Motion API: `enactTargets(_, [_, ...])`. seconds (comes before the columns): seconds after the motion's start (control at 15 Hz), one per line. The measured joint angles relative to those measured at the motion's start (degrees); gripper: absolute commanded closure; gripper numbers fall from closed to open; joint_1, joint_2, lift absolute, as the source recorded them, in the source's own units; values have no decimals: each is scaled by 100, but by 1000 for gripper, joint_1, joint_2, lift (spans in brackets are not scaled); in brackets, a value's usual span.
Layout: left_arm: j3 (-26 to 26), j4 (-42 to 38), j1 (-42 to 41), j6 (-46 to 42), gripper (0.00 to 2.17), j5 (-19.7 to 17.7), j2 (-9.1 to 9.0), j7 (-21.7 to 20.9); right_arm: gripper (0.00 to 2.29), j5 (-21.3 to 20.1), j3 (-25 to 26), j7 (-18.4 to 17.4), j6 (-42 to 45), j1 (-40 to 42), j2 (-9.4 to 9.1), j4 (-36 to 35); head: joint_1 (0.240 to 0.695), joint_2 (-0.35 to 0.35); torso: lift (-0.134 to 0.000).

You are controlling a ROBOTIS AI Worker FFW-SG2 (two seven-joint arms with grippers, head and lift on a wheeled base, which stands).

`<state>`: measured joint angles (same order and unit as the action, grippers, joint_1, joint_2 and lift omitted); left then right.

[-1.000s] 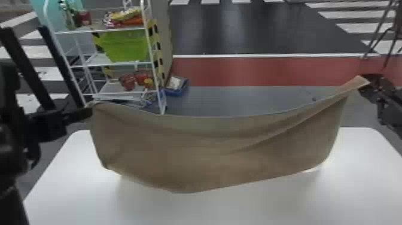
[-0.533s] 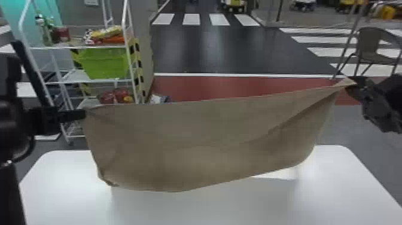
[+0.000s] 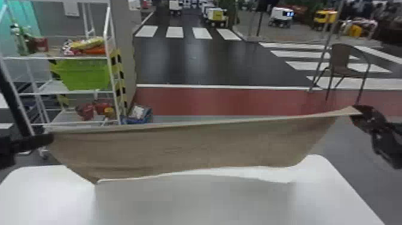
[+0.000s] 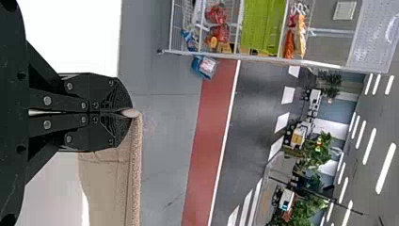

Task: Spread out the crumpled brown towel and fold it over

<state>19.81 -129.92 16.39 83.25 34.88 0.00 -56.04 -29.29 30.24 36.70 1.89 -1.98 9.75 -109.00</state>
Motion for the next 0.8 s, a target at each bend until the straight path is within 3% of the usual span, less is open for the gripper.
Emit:
enactTargets(0.07, [207, -336, -508, -125, 1706, -229, 0, 15, 2091, 147, 87, -40, 436, 490, 11, -98, 559, -89, -122])
enactTargets(0.13, [472, -653, -1106, -390, 1706, -536, 0, 34, 2091, 282, 161, -65, 933, 1034, 23, -155, 649, -60, -122])
enactTargets(0.2, [676, -843, -1582, -702, 1706, -776, 0, 45, 2091, 369, 197, -75, 1308, 1445, 35, -166, 687, -45, -122])
enactTargets(0.53, [1720, -1036, -3442, -3029, 1706, -1855, 0, -19, 2091, 518, 258, -70, 3103, 2745, 72, 351, 695, 55, -122])
enactTargets(0.8, [2527, -397, -4115, -5209, 1700, -2356, 0, -522, 2091, 483, 303, 39, 4450, 3381, 252, 807, 695, 162, -122])
